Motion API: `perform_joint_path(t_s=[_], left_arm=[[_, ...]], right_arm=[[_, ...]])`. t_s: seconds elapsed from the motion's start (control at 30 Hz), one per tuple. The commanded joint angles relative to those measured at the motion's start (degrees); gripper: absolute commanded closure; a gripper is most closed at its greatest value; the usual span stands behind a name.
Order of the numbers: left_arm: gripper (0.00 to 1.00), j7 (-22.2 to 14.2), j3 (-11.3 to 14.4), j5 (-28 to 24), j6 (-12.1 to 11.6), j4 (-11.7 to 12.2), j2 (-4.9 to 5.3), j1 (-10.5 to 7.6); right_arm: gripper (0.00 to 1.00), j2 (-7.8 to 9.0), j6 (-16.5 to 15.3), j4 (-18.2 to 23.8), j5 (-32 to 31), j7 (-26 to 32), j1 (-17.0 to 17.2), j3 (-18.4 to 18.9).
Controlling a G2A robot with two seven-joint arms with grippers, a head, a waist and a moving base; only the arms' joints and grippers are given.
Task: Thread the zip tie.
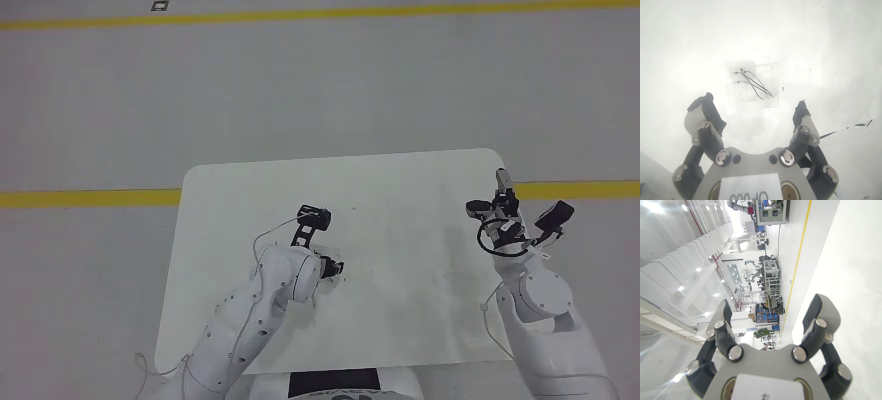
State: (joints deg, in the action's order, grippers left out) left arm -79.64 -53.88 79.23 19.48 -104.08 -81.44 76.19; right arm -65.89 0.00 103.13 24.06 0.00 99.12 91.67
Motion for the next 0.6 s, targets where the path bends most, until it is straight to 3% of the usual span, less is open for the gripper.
perform_joint_path(t_s=[0.0,0.13,0.27,0.57], left_arm=[[0.00,0.0,0.0,0.0,0.0,0.0,0.00,0.00],[0.00,2.0,-0.2,3.0,0.0,1.2,0.08,0.40],[0.00,2.1,-1.7,1.9,0.0,0.3,-0.46,1.51],[0.00,0.0,-3.9,2.8,0.0,-1.5,-3.87,4.50]], right_arm=[[0.00,0.00,0.0,0.0,0.0,0.0,0.0,0.0],[0.00,0.00,0.0,0.0,0.0,0.0,0.0,0.0],[0.00,0.00,0.0,0.0,0.0,0.0,0.0,0.0],[0.00,0.00,0.0,0.0,0.0,0.0,0.0,0.0]])
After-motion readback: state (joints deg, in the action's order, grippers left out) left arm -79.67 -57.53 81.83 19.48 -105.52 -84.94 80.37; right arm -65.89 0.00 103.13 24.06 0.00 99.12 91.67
